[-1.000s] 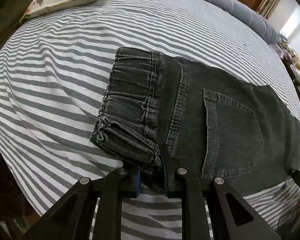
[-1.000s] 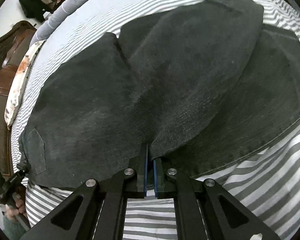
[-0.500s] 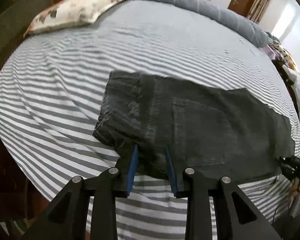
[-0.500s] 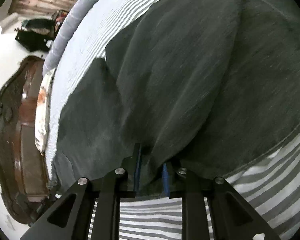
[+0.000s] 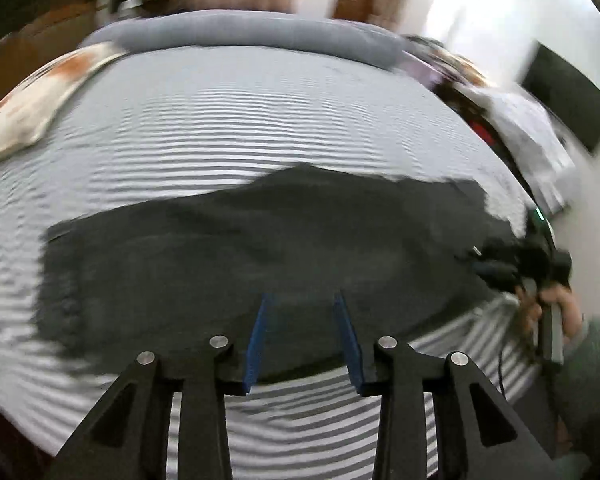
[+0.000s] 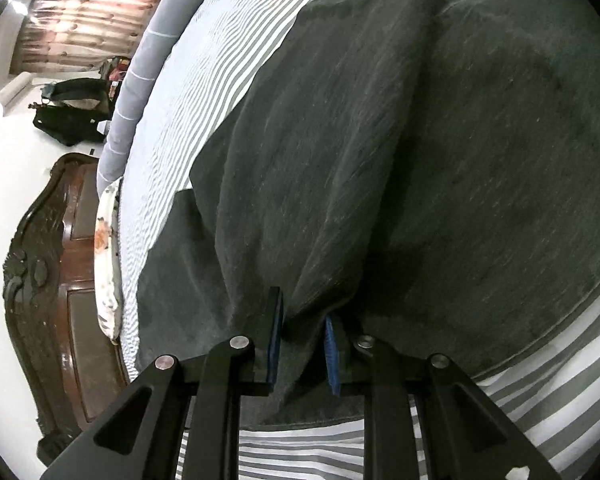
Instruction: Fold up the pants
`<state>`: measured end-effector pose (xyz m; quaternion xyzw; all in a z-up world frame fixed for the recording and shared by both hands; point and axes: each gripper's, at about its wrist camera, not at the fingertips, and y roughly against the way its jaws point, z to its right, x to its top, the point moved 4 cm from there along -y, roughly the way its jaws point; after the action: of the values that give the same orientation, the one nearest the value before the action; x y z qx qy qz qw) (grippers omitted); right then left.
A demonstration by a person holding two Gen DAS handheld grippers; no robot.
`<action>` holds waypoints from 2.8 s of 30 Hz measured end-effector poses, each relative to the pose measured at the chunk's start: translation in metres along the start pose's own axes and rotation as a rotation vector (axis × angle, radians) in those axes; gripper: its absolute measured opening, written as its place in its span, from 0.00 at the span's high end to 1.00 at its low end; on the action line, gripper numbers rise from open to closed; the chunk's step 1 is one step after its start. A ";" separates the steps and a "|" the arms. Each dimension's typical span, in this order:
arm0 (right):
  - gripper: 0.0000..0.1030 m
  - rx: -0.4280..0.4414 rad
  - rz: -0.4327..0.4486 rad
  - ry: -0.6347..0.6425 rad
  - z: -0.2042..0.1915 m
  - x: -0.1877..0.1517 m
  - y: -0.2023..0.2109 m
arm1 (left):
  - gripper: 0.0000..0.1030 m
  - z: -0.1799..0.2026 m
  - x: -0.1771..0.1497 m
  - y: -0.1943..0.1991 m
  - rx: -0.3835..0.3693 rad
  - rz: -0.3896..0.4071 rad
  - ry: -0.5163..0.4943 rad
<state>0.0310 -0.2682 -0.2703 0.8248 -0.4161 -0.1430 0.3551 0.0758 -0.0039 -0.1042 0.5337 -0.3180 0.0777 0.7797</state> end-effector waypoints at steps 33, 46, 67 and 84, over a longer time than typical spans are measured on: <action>0.81 0.096 0.001 -0.091 0.025 0.078 0.009 | 0.97 0.159 0.014 -0.154 -0.012 -0.121 -0.338; 0.89 -0.070 0.170 -0.102 0.050 0.177 0.041 | 0.97 0.148 0.015 -0.147 -0.052 -0.134 -0.287; 0.67 -0.062 0.060 0.253 -0.109 0.223 -0.018 | 0.97 0.126 0.001 -0.170 -0.102 -0.203 -0.207; 0.76 -0.100 0.068 0.129 -0.027 0.222 0.001 | 0.97 0.122 0.000 -0.175 -0.102 -0.210 -0.182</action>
<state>0.1809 -0.4307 -0.2368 0.7990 -0.4123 -0.0983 0.4265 0.1063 -0.1844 -0.2136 0.5286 -0.3334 -0.0691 0.7776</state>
